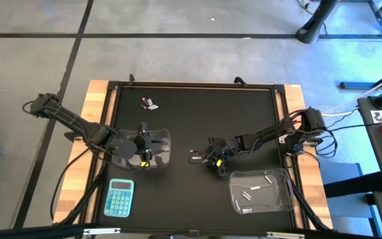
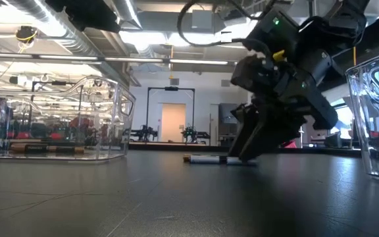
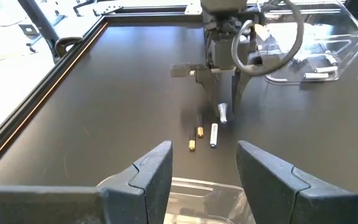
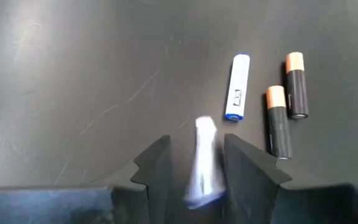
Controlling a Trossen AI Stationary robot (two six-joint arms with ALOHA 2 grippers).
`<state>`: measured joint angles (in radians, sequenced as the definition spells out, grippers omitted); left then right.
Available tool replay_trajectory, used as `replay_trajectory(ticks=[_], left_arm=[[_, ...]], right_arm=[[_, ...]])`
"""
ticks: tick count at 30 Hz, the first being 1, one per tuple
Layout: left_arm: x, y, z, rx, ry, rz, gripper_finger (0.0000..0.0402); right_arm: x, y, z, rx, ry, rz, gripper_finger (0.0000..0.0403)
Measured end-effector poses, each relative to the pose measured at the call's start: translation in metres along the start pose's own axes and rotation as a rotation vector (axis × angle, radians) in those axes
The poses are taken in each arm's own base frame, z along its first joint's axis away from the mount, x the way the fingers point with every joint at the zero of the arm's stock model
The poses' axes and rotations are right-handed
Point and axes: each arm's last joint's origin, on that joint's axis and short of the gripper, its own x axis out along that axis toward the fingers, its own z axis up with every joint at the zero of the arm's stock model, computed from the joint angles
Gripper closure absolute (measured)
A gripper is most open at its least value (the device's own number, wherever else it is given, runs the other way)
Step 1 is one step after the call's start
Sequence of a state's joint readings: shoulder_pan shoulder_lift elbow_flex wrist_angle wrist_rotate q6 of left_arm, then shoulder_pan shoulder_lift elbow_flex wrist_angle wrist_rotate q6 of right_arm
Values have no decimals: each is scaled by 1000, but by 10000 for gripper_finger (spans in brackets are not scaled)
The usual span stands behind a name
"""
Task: Sort batteries
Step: Put the white battery into the right transparent bin
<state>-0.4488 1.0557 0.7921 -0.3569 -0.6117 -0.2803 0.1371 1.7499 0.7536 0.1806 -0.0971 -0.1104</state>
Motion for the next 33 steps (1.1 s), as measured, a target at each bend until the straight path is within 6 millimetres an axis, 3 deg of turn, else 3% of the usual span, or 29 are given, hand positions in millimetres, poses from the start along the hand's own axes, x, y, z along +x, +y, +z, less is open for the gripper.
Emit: replay_trajectory(ticks=[6,15,19,24,28,33], left_arm=[[0,0,0,1,0,0,233],[0,0,0,0,-1,-1,233],[0,0,0,0,0,0,233],[0,-1,0,3,1,-3,233],[0,-1,0,3,2,-3,233],[0,-1,0,2,1,-3,233]], right_arm=[[11,-1,-7,0,31,-5,258],[11,-1,-6,1,29,-41,361],[-1,-3,-2,1,23,-106,373],[-26,-4,14,7,-39,-152,311],[-42,-3,13,69,11,-178,242],[-42,-3,3,241,96,-134,190]])
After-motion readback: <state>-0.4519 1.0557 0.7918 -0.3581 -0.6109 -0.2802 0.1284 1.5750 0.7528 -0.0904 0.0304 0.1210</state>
